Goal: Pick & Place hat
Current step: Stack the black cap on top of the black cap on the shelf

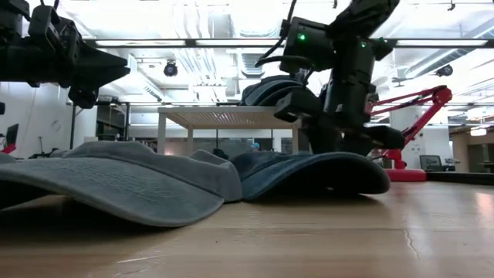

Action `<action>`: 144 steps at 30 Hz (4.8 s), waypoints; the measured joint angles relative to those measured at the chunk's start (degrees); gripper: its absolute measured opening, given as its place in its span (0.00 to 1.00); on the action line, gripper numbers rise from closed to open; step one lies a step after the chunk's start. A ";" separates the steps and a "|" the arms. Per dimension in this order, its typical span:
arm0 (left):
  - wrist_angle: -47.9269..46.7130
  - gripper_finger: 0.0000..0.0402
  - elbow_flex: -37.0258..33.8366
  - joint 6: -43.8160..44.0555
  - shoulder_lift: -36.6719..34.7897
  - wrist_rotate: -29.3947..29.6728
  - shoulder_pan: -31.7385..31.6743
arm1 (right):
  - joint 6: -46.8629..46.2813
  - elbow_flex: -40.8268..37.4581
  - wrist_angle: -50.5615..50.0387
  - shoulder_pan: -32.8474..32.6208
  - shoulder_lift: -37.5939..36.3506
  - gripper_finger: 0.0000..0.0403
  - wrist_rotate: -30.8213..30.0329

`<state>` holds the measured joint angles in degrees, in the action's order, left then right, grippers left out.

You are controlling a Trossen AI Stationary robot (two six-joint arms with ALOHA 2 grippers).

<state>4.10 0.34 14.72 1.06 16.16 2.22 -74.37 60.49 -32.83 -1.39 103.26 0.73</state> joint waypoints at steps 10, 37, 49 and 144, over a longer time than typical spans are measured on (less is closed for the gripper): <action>0.04 0.25 0.00 0.20 0.04 0.00 0.02 | 6.56 5.91 -10.87 0.02 -2.98 0.04 -2.41; 0.17 0.25 0.00 0.26 0.22 0.24 0.02 | 23.52 29.87 -16.08 0.04 -19.40 0.03 13.39; 0.15 0.25 0.00 0.26 0.22 0.28 0.02 | 20.54 30.25 9.50 1.83 -20.87 0.03 9.59; 0.39 0.25 0.00 0.28 0.20 0.29 0.01 | 27.87 34.86 -18.92 35.54 -13.55 0.18 0.77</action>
<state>4.49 0.34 15.00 1.26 16.45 2.23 -46.50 95.35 -51.75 34.15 89.71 1.50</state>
